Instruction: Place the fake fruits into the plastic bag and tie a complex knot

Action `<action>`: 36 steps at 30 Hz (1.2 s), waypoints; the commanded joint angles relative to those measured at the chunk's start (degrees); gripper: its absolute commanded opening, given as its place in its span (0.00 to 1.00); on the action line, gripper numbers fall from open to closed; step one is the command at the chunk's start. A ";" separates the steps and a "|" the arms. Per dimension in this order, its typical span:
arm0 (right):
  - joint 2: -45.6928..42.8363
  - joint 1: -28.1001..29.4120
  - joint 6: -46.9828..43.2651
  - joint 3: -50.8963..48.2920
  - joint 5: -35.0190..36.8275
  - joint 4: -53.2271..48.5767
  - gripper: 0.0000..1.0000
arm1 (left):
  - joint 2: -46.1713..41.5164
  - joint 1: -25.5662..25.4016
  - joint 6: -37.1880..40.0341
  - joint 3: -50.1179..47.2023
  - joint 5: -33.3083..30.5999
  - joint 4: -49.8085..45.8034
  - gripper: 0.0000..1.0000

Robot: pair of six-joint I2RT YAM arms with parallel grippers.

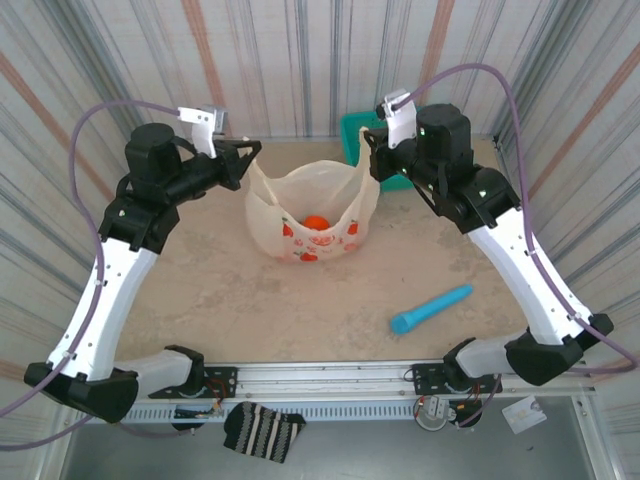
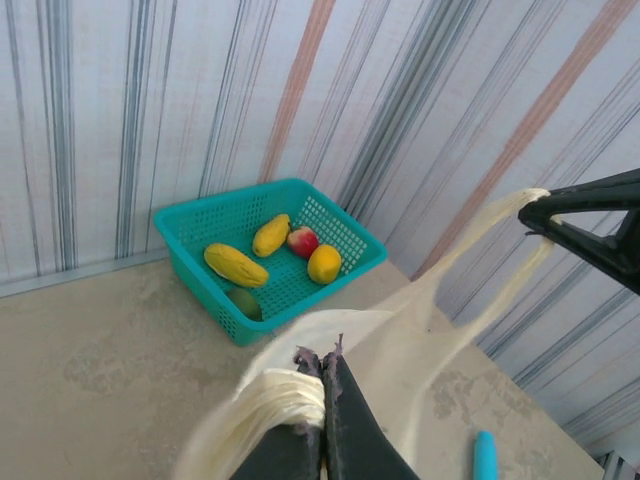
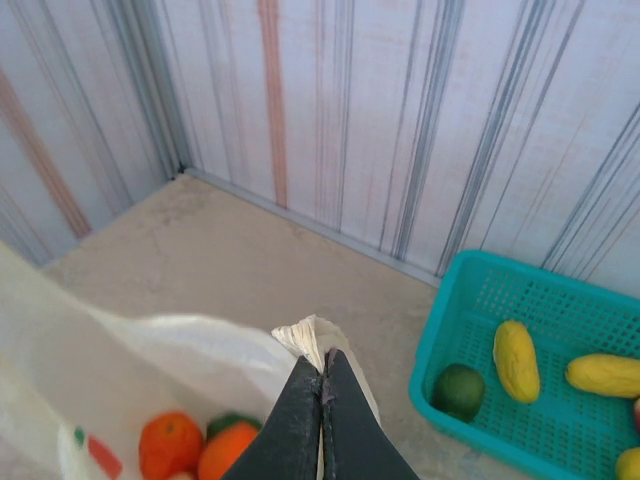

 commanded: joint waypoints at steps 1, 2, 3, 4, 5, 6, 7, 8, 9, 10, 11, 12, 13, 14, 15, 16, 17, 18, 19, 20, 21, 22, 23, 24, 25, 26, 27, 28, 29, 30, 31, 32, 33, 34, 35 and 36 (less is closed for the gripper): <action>2.98 0.35 4.18 8.02 3.46 -6.59 0.00 | 1.22 1.42 -1.11 3.30 2.03 0.36 0.00; 3.62 0.24 4.11 9.17 4.13 -7.49 0.00 | 1.78 1.66 -1.90 3.66 3.20 0.85 0.00; 3.96 0.08 4.23 9.29 4.51 -7.92 0.00 | 2.52 1.80 -2.62 3.90 4.66 1.15 0.00; 3.92 -0.10 4.49 8.73 4.64 -7.93 0.00 | 3.23 1.78 -3.07 3.91 6.02 1.33 0.00; 3.72 -0.54 4.89 7.63 4.43 -7.64 0.00 | 3.94 1.78 -4.00 3.55 7.93 1.89 0.00; 3.39 -1.01 5.43 6.29 3.84 -7.14 0.00 | 4.74 1.76 -5.03 2.72 9.86 2.84 0.00; 3.06 -1.56 6.05 3.97 3.26 -6.45 0.00 | 5.33 1.77 -5.97 1.83 11.43 3.75 0.00; 2.64 -2.32 7.05 1.82 2.18 -5.37 0.00 | 6.03 1.83 -7.13 0.83 13.34 4.92 0.00; 2.21 -3.27 8.42 0.25 0.54 -4.45 0.00 | 6.72 1.68 -8.08 0.20 15.16 5.79 0.00; 1.98 -4.06 9.77 -0.82 -1.02 -3.72 0.00 | 7.40 1.55 -8.88 -0.33 16.39 6.32 0.00; 1.90 -4.73 11.05 -1.64 -2.50 -3.12 0.00 | 7.94 1.35 -9.85 -0.82 17.69 7.09 0.00; 1.77 -5.11 11.90 -2.26 -3.31 -2.67 0.00 | 8.29 1.08 -10.80 -1.49 18.89 8.15 0.02; 1.79 -5.23 12.36 -2.67 -4.16 -2.21 0.00 | 8.56 0.75 -12.18 -2.21 20.41 9.56 0.06; 1.73 -5.26 12.56 -2.94 -4.50 -1.77 0.00 | 8.68 0.58 -13.73 -2.91 21.79 11.16 0.10; 1.70 -5.25 12.62 -3.05 -4.50 -1.53 0.00 | 8.59 0.53 -15.22 -3.66 22.58 12.74 0.16; 1.69 -5.26 12.63 -2.90 -4.54 -1.43 0.00 | 8.23 0.50 -16.84 -4.62 22.99 14.79 0.22; 1.77 -5.34 12.65 -2.79 -4.57 -1.43 0.00 | 7.80 0.46 -18.03 -5.47 23.04 16.46 0.28; 1.70 -5.30 12.63 -2.76 -4.55 -1.28 0.00 | 7.43 0.44 -18.75 -6.03 23.00 17.39 0.31; 1.59 -5.34 12.60 -2.72 -4.61 -1.12 0.00 | 7.06 0.43 -19.13 -6.32 23.00 17.91 0.35; 1.49 -5.43 12.55 -2.74 -4.60 -1.01 0.00 | 6.77 0.13 -19.06 -6.30 23.00 17.88 0.38; 1.54 -5.57 12.54 -2.68 -4.56 -0.97 0.00 | 6.59 -0.22 -18.57 -6.34 22.85 17.61 0.39; 1.39 -5.74 12.62 -2.74 -4.69 -0.90 0.00 | 6.35 -0.94 -17.36 -6.29 22.19 16.93 0.41; 1.34 -5.87 12.63 -2.73 -4.97 -0.82 0.00 | 6.23 -1.67 -15.72 -6.21 21.10 15.68 0.43; 1.31 -5.87 12.72 -2.71 -5.15 -0.79 0.00 | 6.30 -2.36 -14.46 -6.22 20.29 14.59 0.44; 1.27 -5.93 12.72 -2.76 -5.30 -0.80 0.00 | 6.43 -3.10 -13.37 -6.40 19.80 13.85 0.44; 1.14 -5.96 12.74 -2.72 -5.25 -0.81 0.00 | 6.56 -3.49 -12.65 -6.57 19.52 13.36 0.45; 1.03 -5.92 12.72 -2.77 -5.24 -0.90 0.00 | 6.52 -3.68 -12.09 -6.75 18.67 12.72 0.45; 0.93 -6.00 12.72 -2.85 -5.31 -0.99 0.00 | 6.21 -3.85 -11.40 -7.19 16.95 11.87 0.45; 0.83 -5.96 12.72 -2.97 -5.40 -1.15 0.00 | 5.75 -3.95 -10.59 -7.56 14.75 10.92 0.46; 0.71 -5.96 12.72 -2.97 -5.40 -1.37 0.00 | 5.24 -4.10 -9.42 -7.66 12.36 9.57 0.47; 0.60 -5.94 12.72 -3.01 -5.40 -1.49 0.00 | 4.51 -4.58 -7.60 -7.58 8.85 7.34 0.47; 0.35 -5.96 12.79 -3.21 -5.51 -1.51 0.00 | 3.72 -5.34 -5.96 -7.62 5.87 5.95 0.47; 0.16 -5.97 12.82 -3.39 -5.63 -1.44 0.00 | 3.07 -6.02 -5.05 -7.96 3.92 5.46 0.48; -0.03 -5.91 12.94 -3.54 -5.75 -1.51 0.00 | 2.54 -6.62 -4.70 -8.45 2.51 5.27 0.48; -0.12 -5.93 12.94 -3.69 -5.81 -1.51 0.00 | 2.29 -6.91 -4.70 -8.77 1.92 5.10 0.48; -0.26 -5.87 13.01 -3.88 -5.88 -1.51 0.00 | 2.26 -7.18 -4.80 -8.97 1.61 4.83 0.48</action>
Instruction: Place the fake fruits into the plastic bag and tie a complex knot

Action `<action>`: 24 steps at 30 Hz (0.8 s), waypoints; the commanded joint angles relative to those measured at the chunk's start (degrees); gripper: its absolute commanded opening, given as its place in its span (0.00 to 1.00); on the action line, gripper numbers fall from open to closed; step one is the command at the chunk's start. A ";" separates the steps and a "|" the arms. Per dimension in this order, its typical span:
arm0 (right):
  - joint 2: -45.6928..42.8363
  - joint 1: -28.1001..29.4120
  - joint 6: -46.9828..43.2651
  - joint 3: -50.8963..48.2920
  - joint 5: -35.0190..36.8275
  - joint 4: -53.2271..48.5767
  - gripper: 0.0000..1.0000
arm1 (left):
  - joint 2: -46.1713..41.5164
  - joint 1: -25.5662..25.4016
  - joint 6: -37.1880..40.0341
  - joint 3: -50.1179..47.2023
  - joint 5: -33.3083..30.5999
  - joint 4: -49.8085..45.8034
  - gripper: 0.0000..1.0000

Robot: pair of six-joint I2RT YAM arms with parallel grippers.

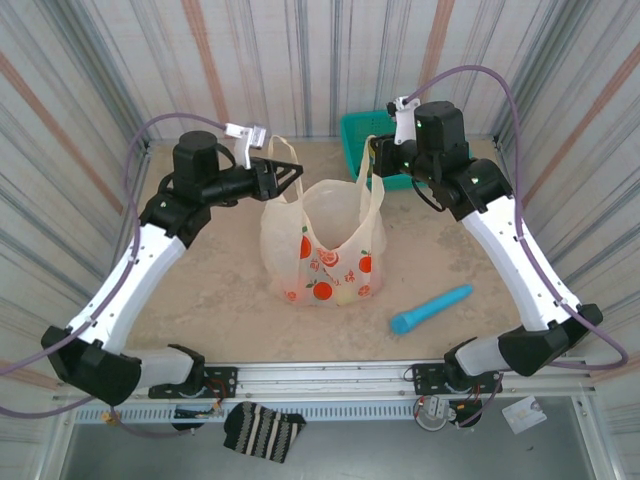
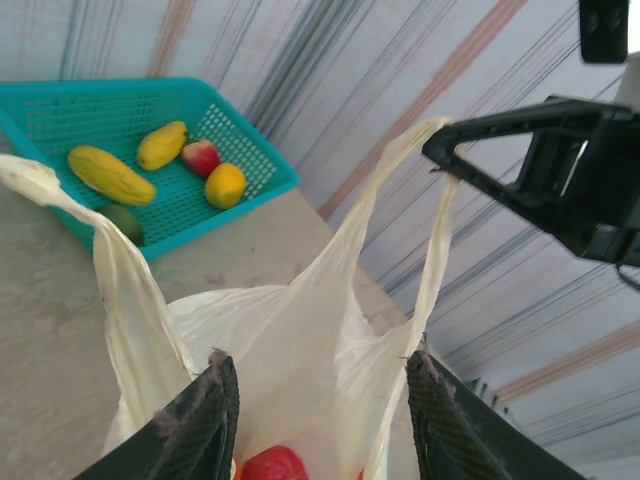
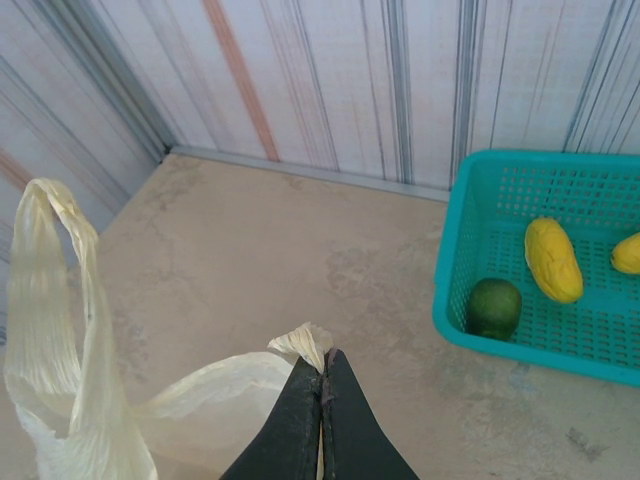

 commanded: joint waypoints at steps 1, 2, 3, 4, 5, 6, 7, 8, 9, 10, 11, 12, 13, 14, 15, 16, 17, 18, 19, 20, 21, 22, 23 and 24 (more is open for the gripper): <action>-2.26 -0.17 1.18 -0.48 -1.05 0.88 0.00 | -2.02 -1.30 3.59 -0.85 -6.28 -2.96 0.49; -2.39 -0.17 1.22 -0.61 -1.15 0.89 0.00 | -1.70 -1.66 3.69 -0.96 -7.15 -3.56 0.51; -2.35 -0.08 1.31 -0.64 -1.18 0.96 0.00 | -1.44 -1.99 3.72 -1.24 -7.78 -3.87 0.52; -2.46 0.01 1.40 -0.62 -1.21 1.06 0.00 | -1.14 -2.27 3.47 -1.57 -8.27 -3.83 0.53; -2.55 0.09 1.45 -0.70 -1.23 1.06 0.00 | -0.75 -2.46 3.12 -1.85 -8.73 -3.52 0.54; -2.64 0.18 1.40 -0.68 -1.28 1.15 0.00 | -0.32 -2.71 2.65 -2.04 -9.32 -3.21 0.55; -2.73 0.27 1.47 -0.60 -1.11 1.15 0.00 | 0.19 -2.98 2.11 -1.91 -10.08 -3.00 0.56; -2.77 0.42 1.40 -0.64 -0.92 1.15 0.00 | 0.84 -3.35 1.75 -1.45 -11.60 -2.94 0.57; -2.85 0.51 1.40 -0.56 -0.73 1.24 0.00 | 1.44 -3.80 1.54 -0.88 -13.34 -3.21 0.59; -2.98 0.62 1.40 -0.49 -0.56 1.31 0.00 | 2.08 -4.54 1.39 0.00 -15.58 -3.65 0.60; -3.11 0.70 1.40 -0.48 -0.43 1.33 0.00 | 2.84 -5.23 1.59 1.00 -17.11 -3.89 0.60; -3.12 0.71 1.41 -0.48 -0.42 1.33 0.00 | 3.42 -5.70 1.69 1.76 -17.96 -3.90 0.60; -3.27 0.80 1.40 -0.59 -0.33 1.33 0.00 | 4.17 -6.23 1.61 2.57 -18.87 -3.61 0.61; -3.32 0.89 1.40 -0.64 -0.38 1.33 0.00 | 4.81 -6.59 1.60 3.27 -19.78 -3.39 0.61; -3.38 0.96 1.42 -0.64 -0.33 1.33 0.00 | 5.36 -6.81 1.79 3.86 -20.37 -3.20 0.61; -3.45 1.06 1.43 -0.58 -0.38 1.33 0.00 | 6.04 -6.97 1.96 4.54 -21.39 -3.15 0.61; -3.51 1.14 1.47 -0.64 -0.24 1.41 0.00 | 6.63 -7.07 2.11 5.13 -22.73 -3.26 0.62; -3.63 1.19 1.40 -0.71 -0.21 1.55 0.00 | 7.13 -7.16 2.27 5.72 -23.98 -3.52 0.62; -3.75 1.30 1.50 -0.79 -0.10 1.77 0.00 | 7.58 -7.21 2.57 6.24 -24.96 -3.68 0.62; -3.88 1.35 1.49 -0.83 -0.11 1.90 0.00 | 7.98 -7.28 2.92 6.69 -26.11 -3.77 0.62; -4.07 1.33 1.57 -0.98 -0.15 2.10 0.00 | 8.39 -7.48 3.32 7.07 -27.69 -4.01 0.62; -4.21 1.39 1.70 -1.09 -0.18 2.28 0.00 | 8.76 -7.54 3.32 7.42 -29.12 -4.48 0.62; -4.20 1.41 1.75 -1.03 -0.29 2.38 0.00 | 9.10 -7.61 3.00 7.90 -30.44 -5.10 0.62; -4.30 1.37 1.84 -1.04 -0.26 2.38 0.00 | 9.41 -7.69 2.31 8.40 -31.84 -5.98 0.62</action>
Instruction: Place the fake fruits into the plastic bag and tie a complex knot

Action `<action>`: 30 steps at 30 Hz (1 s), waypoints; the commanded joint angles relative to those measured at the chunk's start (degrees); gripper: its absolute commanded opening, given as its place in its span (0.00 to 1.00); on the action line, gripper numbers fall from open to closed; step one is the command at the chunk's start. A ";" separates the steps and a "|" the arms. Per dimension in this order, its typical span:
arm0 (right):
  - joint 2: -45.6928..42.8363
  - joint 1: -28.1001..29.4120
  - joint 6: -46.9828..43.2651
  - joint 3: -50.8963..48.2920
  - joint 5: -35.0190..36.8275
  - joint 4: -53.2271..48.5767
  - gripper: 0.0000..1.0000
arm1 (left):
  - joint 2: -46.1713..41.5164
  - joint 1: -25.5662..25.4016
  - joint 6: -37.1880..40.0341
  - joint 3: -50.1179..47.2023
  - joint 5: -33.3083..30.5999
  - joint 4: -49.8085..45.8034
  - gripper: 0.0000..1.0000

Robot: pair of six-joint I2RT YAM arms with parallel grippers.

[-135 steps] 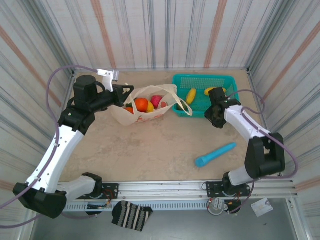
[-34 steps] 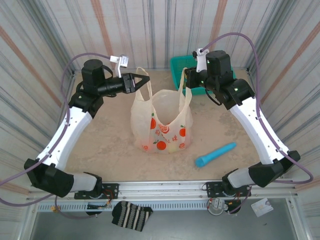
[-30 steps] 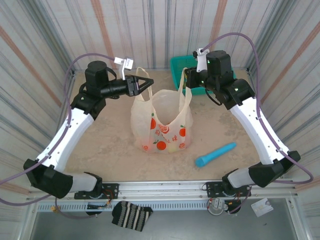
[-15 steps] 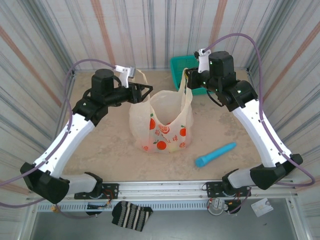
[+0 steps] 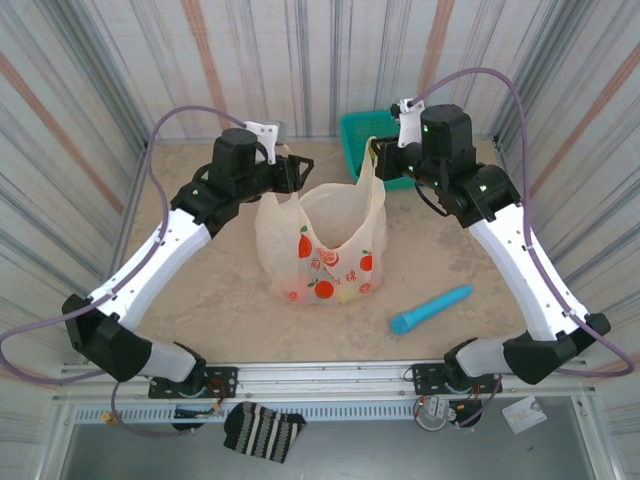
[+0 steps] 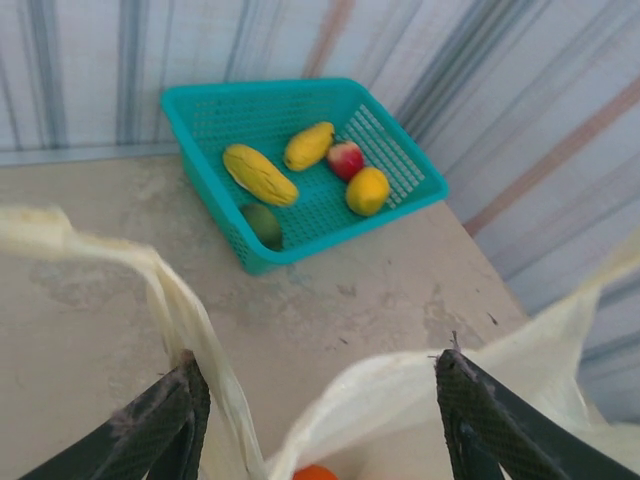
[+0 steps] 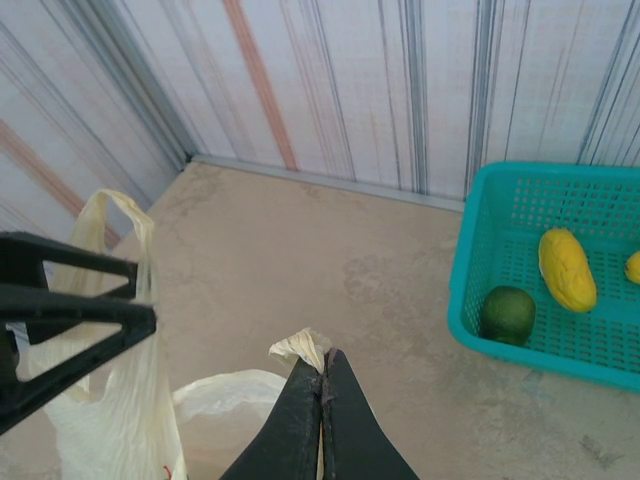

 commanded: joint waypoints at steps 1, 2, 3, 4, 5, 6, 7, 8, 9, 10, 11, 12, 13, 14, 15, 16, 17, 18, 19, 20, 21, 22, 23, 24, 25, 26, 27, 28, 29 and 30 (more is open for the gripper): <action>-1.62 0.50 1.50 -0.21 0.45 2.12 0.00 | 0.87 -0.51 -0.13 2.89 -7.06 -2.96 0.62; -1.75 0.47 1.58 -0.25 0.51 2.21 0.00 | 0.90 -0.53 -0.38 2.91 -7.32 -3.21 0.63; -1.73 0.50 1.69 -0.30 0.40 2.27 0.00 | 0.74 -0.59 -0.66 2.70 -7.41 -3.07 0.63; -1.78 0.56 1.73 -0.29 0.23 2.43 0.00 | 0.63 -0.57 -0.94 2.52 -7.48 -2.87 0.63; -1.79 0.61 1.79 -0.37 0.22 2.47 0.00 | 0.53 -0.62 -1.25 2.49 -7.64 -2.91 0.63; -1.75 0.72 1.80 -0.44 0.28 2.60 0.00 | 0.55 -0.62 -1.78 2.77 -8.03 -3.33 0.63; -1.79 0.74 1.88 -0.49 0.35 2.65 0.00 | 0.60 -0.59 -2.50 3.28 -8.56 -4.20 0.64; -1.80 0.81 2.01 -0.59 0.43 2.78 0.00 | 0.49 -0.69 -3.26 3.79 -9.13 -5.10 0.65; -1.88 0.79 2.04 -0.64 0.55 2.89 0.00 | 0.33 -0.85 -4.00 4.28 -9.42 -6.16 0.66; -1.84 0.83 2.08 -0.72 0.52 2.90 0.00 | -0.03 -1.08 -4.55 4.40 -9.37 -6.73 0.66; -1.88 0.89 2.15 -0.75 0.56 2.91 0.00 | -0.45 -1.23 -5.22 4.30 -8.91 -7.11 0.66; -1.93 0.92 2.15 -0.81 0.61 2.91 0.00 | -1.05 -1.32 -6.18 4.09 -7.73 -7.33 0.66; -2.00 0.97 2.13 -0.90 0.74 2.92 0.00 | -1.67 -1.32 -7.15 3.76 -6.10 -7.35 0.66; -2.03 1.00 2.06 -0.95 0.80 2.91 0.00 | -2.24 -1.32 -8.18 3.39 -4.67 -7.34 0.64; -2.14 1.01 2.13 -0.97 0.93 2.87 0.00 | -2.92 -1.32 -9.26 2.99 -2.78 -7.35 0.62; -2.22 1.00 2.06 -1.05 1.04 3.00 0.00 | -3.69 -1.32 -10.31 2.56 -1.78 -7.34 0.60; -2.21 1.00 2.06 -1.08 1.15 3.00 0.00 | -4.47 -1.32 -11.24 2.07 -1.52 -7.40 0.60; -2.22 0.99 2.07 -1.07 1.26 3.00 0.00 | -5.38 -1.32 -12.25 1.27 -1.47 -7.35 0.59; -2.24 1.00 2.06 -1.12 1.27 3.00 0.00 | -6.10 -1.28 -12.66 0.79 -1.40 -7.32 0.59; -2.28 1.01 2.11 -1.23 1.32 3.00 0.00 | -6.63 -1.32 -12.91 0.47 -1.53 -7.79 0.59; -2.27 1.00 2.07 -1.17 1.29 3.00 0.00 | -7.06 -1.32 -13.28 0.45 -2.10 -8.55 0.59; -2.25 0.99 2.06 -1.32 1.27 3.08 0.00 | -7.11 -1.32 -13.65 0.77 -2.88 -9.74 0.59; -2.22 1.00 2.14 -1.32 1.28 3.04 0.00 | -6.91 -1.32 -13.94 1.50 -3.61 -11.22 0.58; -2.19 1.00 2.15 -1.36 1.28 3.11 0.00 | -6.56 -1.26 -14.01 2.27 -4.44 -12.58 0.58; -2.22 1.07 2.23 -1.34 1.27 3.18 0.00 | -6.14 -1.31 -14.17 2.83 -5.11 -13.66 0.58; -2.23 1.09 2.32 -1.43 1.22 3.26 0.00 | -5.61 -1.32 -14.52 3.52 -6.20 -14.80 0.58; -2.21 1.17 2.41 -1.41 1.22 3.35 0.00 | -5.01 -1.29 -14.70 4.12 -7.25 -15.77 0.59; -2.23 1.25 2.41 -1.42 1.27 3.40 0.00 | -4.45 -1.26 -14.93 4.62 -7.88 -16.58 0.59; -2.17 1.37 2.46 -1.42 1.27 3.37 0.00 | -3.82 -1.32 -15.38 5.20 -8.52 -17.32 0.60; -2.15 1.48 2.50 -1.42 1.33 3.35 0.00 | -3.29 -1.31 -15.74 5.57 -8.92 -17.75 0.62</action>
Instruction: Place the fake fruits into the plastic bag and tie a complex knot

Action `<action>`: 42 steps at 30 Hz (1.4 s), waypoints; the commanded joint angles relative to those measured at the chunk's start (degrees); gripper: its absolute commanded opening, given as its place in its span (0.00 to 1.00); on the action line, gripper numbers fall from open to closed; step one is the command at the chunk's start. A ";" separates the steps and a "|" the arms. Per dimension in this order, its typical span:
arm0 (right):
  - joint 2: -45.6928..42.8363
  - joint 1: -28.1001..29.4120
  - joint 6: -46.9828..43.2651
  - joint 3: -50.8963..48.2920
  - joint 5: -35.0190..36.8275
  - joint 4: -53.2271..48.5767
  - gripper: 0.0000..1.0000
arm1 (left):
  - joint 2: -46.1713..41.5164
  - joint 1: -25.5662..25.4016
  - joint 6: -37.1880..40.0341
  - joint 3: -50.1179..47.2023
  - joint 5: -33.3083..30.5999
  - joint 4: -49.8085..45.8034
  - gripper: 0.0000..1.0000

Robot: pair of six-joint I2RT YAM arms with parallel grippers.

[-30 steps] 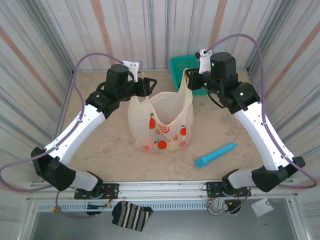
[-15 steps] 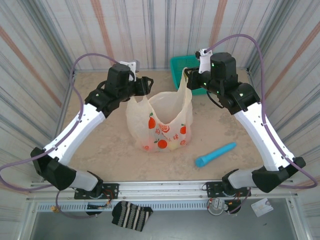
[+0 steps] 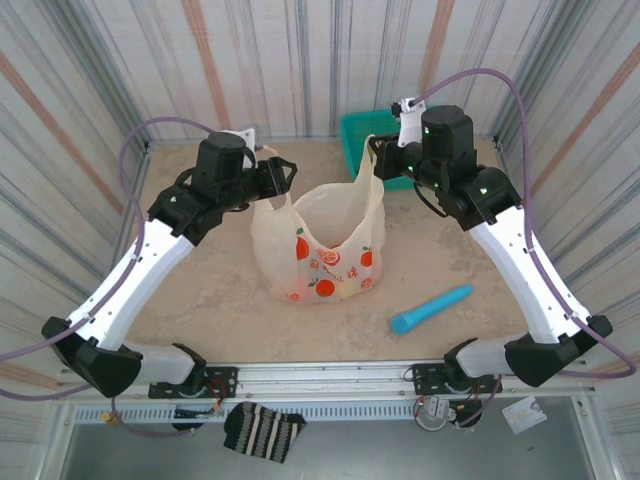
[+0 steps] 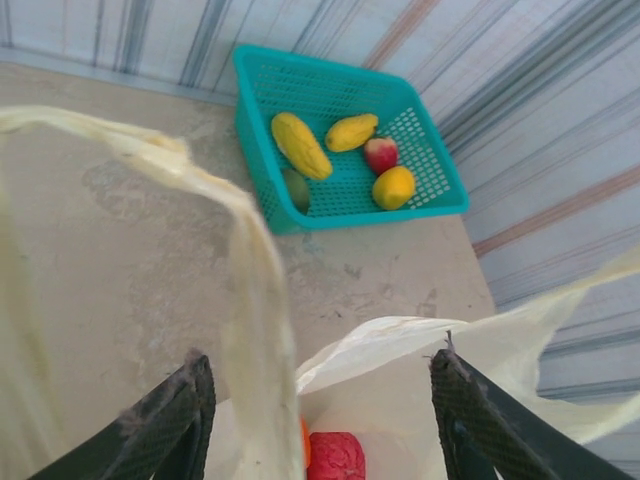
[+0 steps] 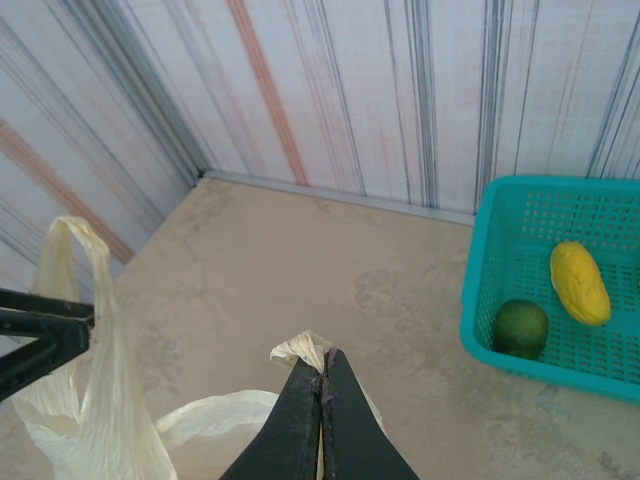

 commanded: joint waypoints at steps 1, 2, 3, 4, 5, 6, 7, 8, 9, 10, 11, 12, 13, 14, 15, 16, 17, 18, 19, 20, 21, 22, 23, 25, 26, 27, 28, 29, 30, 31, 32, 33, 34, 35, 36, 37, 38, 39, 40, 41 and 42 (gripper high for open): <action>-1.47 0.65 1.37 -0.75 1.11 1.34 0.00 | 2.04 -0.29 -2.27 2.46 -3.34 -4.02 0.62; -1.47 0.70 1.36 -0.72 1.16 1.26 0.00 | 2.55 -0.31 -2.27 2.78 -3.45 -3.69 0.63; -1.47 0.85 1.36 -0.76 1.18 1.25 0.00 | 3.18 -0.32 -2.06 3.18 -3.66 -3.22 0.64; -1.42 0.87 1.36 -0.85 1.22 1.25 0.00 | 3.91 -0.31 -1.76 3.70 -4.00 -2.82 0.64; -1.45 0.96 1.45 -0.90 1.21 1.34 0.00 | 4.89 -0.27 -1.32 4.67 -4.74 -2.50 0.65; -1.46 1.02 1.45 -0.95 1.14 1.43 0.00 | 5.84 -0.31 -0.88 5.72 -5.47 -2.15 0.65; -1.28 1.12 1.46 -0.95 1.16 1.50 0.00 | 6.81 -0.31 -0.30 6.77 -6.17 -2.03 0.65; -1.31 1.22 1.45 -0.93 1.24 1.55 0.00 | 8.06 -0.28 0.60 8.18 -6.96 -1.82 0.66; -1.35 1.30 1.53 -0.93 1.22 1.65 0.00 | 9.25 -0.39 1.72 9.55 -8.16 -1.69 0.66; -1.30 1.32 1.53 -0.86 1.29 1.69 0.00 | 10.21 -0.40 2.61 10.51 -9.36 -1.74 0.66; -1.29 1.45 1.54 -0.76 1.21 1.78 0.00 | 11.30 -0.40 3.82 11.66 -10.70 -1.69 0.66; -1.45 1.48 1.54 -0.67 1.35 1.78 0.00 | 12.30 -0.40 4.90 12.53 -12.49 -1.68 0.66; -1.45 1.56 1.54 -0.64 1.43 1.86 0.00 | 12.98 -0.47 5.60 13.30 -13.94 -1.64 0.66; -1.55 1.56 1.46 -0.53 1.46 1.87 0.00 | 13.49 -0.49 6.24 14.00 -15.07 -1.19 0.66; -1.59 1.52 1.45 -0.44 1.56 1.83 0.00 | 13.72 -0.55 6.94 14.64 -15.13 -0.26 0.66; -1.69 1.58 1.32 -0.38 1.64 1.83 0.00 | 13.73 -0.57 7.24 15.07 -14.79 0.67 0.66; -1.65 1.58 1.19 -0.31 1.83 1.87 0.00 | 13.45 -0.54 7.62 15.47 -13.35 2.36 0.66; -1.67 1.58 1.06 -0.31 2.14 1.80 0.00 | 12.94 -0.55 7.82 15.73 -11.23 4.36 0.65; -1.70 1.55 0.93 -0.27 2.45 1.74 0.00 | 12.28 -0.49 7.43 15.84 -9.17 6.02 0.65; -1.71 1.57 0.76 -0.25 2.68 1.62 0.00 | 11.40 -0.49 6.74 15.73 -6.12 8.30 0.65; -1.65 1.53 0.58 -0.14 2.99 1.48 0.00 | 10.34 -0.44 5.62 15.50 -3.54 10.39 0.64; -1.67 1.57 0.43 -0.02 3.38 1.39 0.00 | 9.41 -0.49 4.47 15.30 -1.93 11.75 0.64; -1.72 1.52 0.25 0.03 3.80 1.21 0.00 | 8.26 -0.47 3.13 14.63 0.06 13.63 0.63; -1.60 1.57 -0.19 0.28 4.73 0.91 0.00 | 6.03 -0.19 0.85 12.76 4.54 17.70 0.61; -1.64 1.48 -0.42 0.31 5.17 0.77 0.00 | 5.06 -0.06 -0.37 11.68 6.14 19.21 0.59; -1.66 1.43 -0.71 0.39 5.71 0.65 0.00 | 4.09 0.19 -1.68 10.49 7.91 20.43 0.58; -1.62 1.43 -0.97 0.68 6.17 0.43 0.00 | 3.36 0.79 -3.12 9.32 9.92 21.75 0.56; -1.63 1.12 -1.26 0.80 6.61 0.25 0.00 | 2.45 1.59 -5.35 7.47 12.44 23.60 0.53; -1.69 0.92 -1.44 0.96 6.75 0.20 0.00 | 1.65 2.62 -7.42 5.79 14.50 25.42 0.49; -1.71 0.41 -1.45 1.13 6.56 0.20 0.00 | 0.92 3.71 -9.41 3.72 16.55 27.65 0.42; -1.57 -0.19 -1.41 1.33 5.94 0.20 0.00 | 0.27 4.77 -11.00 2.01 17.96 29.17 0.34; -1.44 -0.76 -1.36 1.54 5.18 0.12 0.00 | -0.12 5.52 -11.61 0.76 18.69 29.84 0.27; -1.18 -1.49 -1.21 1.96 4.18 -0.05 0.00 | -0.40 6.11 -11.61 0.01 19.32 29.82 0.20; -0.87 -2.15 -1.02 2.45 3.30 -0.43 0.00 | -0.57 6.59 -11.28 -0.54 19.77 29.54 0.13; -0.57 -2.68 -0.92 2.86 2.62 -0.51 0.00 | -0.77 6.84 -10.84 -0.97 20.41 29.65 0.08; -0.36 -3.34 -0.76 3.15 1.87 -0.52 0.00 | -0.94 7.06 -10.20 -1.58 21.27 30.27 0.04; -0.08 -4.09 -0.53 3.48 1.18 -0.50 0.00 | -1.18 7.23 -9.40 -2.17 22.12 30.78 0.00; 0.23 -4.69 -0.25 3.88 0.62 -0.50 0.00 | -1.36 7.33 -8.88 -2.43 22.52 31.05 0.00; 0.53 -5.79 0.09 4.35 -0.24 -0.43 0.00 | -1.60 7.53 -8.36 -2.74 22.74 31.09 0.00; 0.98 -6.95 0.51 4.78 -1.17 -0.42 0.00 | -1.86 7.51 -7.41 -3.01 22.68 31.14 0.00; 1.25 -7.72 0.66 5.05 -1.86 -0.25 0.00 | -2.12 7.55 -6.62 -3.34 22.33 31.11 0.00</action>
